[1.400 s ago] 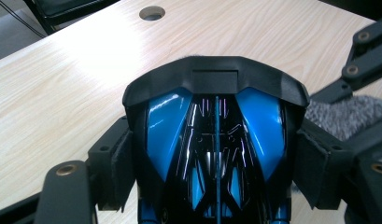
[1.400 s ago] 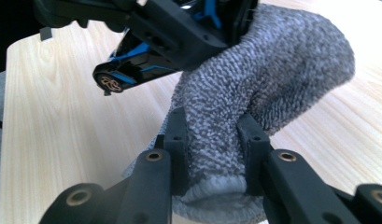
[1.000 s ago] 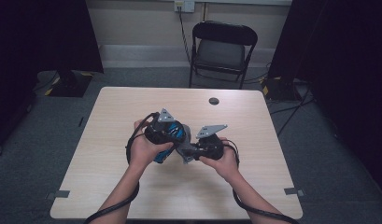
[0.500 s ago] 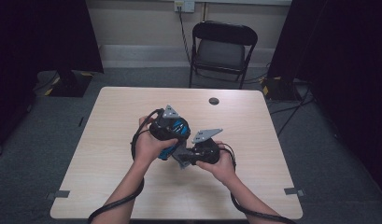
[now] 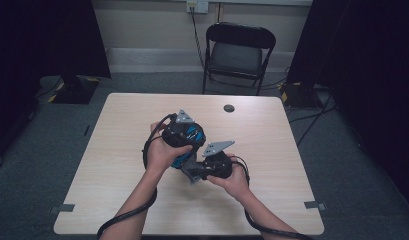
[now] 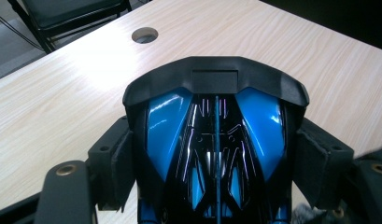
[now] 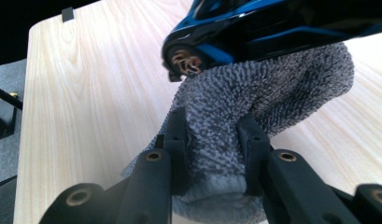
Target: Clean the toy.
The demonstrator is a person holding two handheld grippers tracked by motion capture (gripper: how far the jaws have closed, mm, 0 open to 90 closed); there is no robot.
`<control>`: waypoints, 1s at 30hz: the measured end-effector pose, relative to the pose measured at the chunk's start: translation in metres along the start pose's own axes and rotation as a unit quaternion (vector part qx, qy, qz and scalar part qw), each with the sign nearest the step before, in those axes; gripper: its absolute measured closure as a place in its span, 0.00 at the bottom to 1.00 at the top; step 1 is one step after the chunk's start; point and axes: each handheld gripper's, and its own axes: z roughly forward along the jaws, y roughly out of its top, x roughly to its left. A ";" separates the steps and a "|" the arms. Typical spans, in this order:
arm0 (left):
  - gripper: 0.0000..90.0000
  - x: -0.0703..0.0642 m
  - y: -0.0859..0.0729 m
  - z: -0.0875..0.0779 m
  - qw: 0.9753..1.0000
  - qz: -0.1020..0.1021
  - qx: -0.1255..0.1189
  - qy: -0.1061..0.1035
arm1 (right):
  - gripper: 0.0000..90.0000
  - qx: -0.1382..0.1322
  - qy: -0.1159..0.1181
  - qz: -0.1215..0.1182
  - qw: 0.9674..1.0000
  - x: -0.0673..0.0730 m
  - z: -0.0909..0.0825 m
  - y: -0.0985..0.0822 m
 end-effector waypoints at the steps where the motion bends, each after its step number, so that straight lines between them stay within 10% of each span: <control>1: 0.28 0.000 0.000 0.000 1.000 -0.003 0.000 -0.002 | 0.78 0.001 0.001 0.000 1.000 0.001 0.001 0.000; 17: 0.28 0.005 0.008 -0.003 0.999 -0.020 -0.024 0.007 | 0.78 0.017 0.022 -0.008 1.000 0.004 0.006 -0.011; 30: 0.28 0.009 -0.001 -0.015 1.000 -0.012 -0.017 0.015 | 0.78 0.018 -0.053 0.005 0.998 -0.029 -0.025 -0.010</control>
